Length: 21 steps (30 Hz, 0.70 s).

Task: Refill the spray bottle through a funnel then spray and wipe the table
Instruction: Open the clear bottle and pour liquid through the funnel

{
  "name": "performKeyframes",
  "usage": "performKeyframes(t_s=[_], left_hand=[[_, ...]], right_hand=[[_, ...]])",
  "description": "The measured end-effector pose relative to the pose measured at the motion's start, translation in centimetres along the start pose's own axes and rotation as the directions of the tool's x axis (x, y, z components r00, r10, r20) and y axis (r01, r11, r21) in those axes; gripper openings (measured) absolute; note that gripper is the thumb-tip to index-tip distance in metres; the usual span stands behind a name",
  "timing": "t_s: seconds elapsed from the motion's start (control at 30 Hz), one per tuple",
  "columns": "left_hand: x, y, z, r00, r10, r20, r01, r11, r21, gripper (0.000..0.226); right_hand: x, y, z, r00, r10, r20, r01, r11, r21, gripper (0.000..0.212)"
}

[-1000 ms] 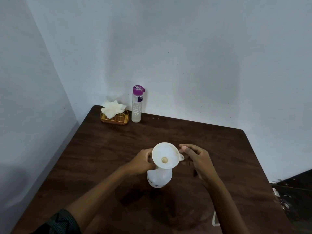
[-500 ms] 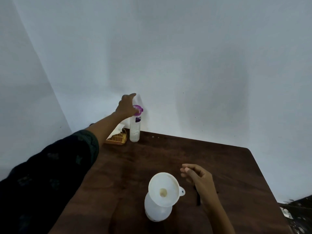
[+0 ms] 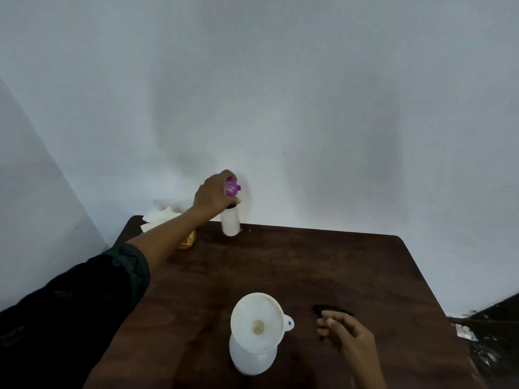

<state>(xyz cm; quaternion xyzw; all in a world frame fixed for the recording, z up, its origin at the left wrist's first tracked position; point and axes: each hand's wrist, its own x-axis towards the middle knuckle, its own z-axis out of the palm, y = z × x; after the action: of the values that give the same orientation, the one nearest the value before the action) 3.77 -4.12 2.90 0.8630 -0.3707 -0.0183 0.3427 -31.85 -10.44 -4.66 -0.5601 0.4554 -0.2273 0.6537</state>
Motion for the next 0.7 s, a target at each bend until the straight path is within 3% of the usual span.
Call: performKeyframes(t_s=[0.13, 0.37, 0.53, 0.7], left_hand=[[-1.6, 6.7, -2.6, 0.984, 0.172, 0.053, -0.166, 0.981, -0.095, 0.056], [-8.1, 15.7, -4.9, 0.897, 0.388, 0.214, -0.365, 0.921, -0.137, 0.055], [-12.1, 18.0, -5.3, 0.867, 0.440, 0.233, -0.425, 0.898, -0.111, 0.053], [-15.5, 18.8, -4.8, 0.869, 0.444, 0.216, -0.403, 0.891, -0.209, 0.051]], right_hand=[[0.0, -2.4, 1.5, 0.991, -0.124, 0.055, 0.129, 0.987, -0.093, 0.019], [-1.1, -7.4, 3.0, 0.929, -0.361, 0.084, 0.366, 0.928, -0.070, 0.021], [-2.4, -8.1, 3.0, 0.872, -0.480, 0.093, 0.489, 0.853, -0.183, 0.055], [-5.2, -8.7, 3.2, 0.796, -0.595, 0.112, 0.605, 0.786, -0.123, 0.050]])
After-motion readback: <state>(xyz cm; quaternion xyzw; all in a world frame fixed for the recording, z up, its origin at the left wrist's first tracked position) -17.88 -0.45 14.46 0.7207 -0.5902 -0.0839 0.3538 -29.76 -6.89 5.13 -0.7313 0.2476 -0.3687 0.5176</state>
